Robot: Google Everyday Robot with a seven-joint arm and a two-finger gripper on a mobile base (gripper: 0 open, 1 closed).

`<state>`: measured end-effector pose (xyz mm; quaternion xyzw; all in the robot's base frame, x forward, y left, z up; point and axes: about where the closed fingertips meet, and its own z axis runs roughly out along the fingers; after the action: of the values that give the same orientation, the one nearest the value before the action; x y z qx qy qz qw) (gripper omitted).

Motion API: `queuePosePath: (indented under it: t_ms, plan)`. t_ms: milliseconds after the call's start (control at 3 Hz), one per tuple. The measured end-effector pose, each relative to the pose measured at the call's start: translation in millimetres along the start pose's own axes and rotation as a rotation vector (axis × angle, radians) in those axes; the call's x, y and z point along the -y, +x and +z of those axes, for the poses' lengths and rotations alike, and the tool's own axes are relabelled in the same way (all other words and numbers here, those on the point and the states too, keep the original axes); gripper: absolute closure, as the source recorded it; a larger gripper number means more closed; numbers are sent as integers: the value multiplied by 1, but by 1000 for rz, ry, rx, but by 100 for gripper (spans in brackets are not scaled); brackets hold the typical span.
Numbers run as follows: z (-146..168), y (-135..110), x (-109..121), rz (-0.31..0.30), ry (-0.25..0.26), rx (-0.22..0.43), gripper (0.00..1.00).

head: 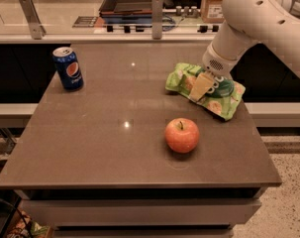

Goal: Move green rice chip bag near pepsi can

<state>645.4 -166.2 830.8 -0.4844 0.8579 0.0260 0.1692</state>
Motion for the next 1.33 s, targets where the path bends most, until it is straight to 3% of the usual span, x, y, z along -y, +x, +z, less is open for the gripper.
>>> queuePosePath:
  t_ms: [667,1333]
  plan:
    - [-29,-37,-3,-68,25,22,100]
    - [-61,-87,-19,-161,76,117,100]
